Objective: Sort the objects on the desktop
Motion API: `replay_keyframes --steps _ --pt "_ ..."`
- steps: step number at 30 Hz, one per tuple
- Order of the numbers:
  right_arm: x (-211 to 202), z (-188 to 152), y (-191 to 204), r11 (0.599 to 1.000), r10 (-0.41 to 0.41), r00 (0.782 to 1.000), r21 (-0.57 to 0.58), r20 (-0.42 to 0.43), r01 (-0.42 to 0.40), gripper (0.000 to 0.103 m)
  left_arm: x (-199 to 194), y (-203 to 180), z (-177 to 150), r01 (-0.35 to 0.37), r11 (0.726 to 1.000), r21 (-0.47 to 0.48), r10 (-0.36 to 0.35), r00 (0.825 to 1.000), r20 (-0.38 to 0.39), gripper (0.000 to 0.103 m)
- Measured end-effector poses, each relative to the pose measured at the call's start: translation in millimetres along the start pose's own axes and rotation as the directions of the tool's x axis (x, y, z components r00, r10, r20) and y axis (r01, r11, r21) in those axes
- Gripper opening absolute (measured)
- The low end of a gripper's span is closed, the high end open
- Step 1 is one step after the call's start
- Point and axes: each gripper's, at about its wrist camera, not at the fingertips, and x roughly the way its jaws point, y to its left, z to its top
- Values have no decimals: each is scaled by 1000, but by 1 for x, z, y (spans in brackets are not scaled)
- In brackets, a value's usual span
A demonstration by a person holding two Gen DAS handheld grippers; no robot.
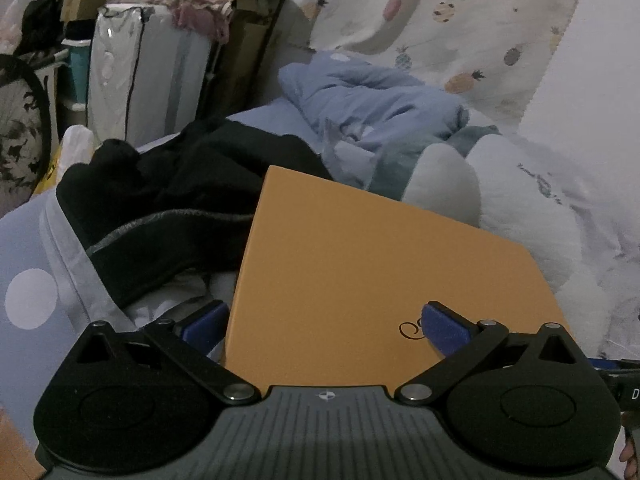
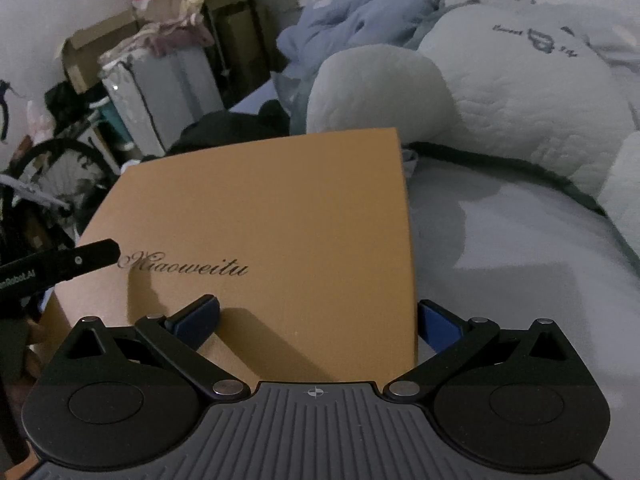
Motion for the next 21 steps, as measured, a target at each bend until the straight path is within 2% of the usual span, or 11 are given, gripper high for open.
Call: replay_keyframes --steps 21 --pt "-142 -51 -26 991 -69 992 118 102 57 103 -80 -69 -5 141 984 110 -144 989 27 103"
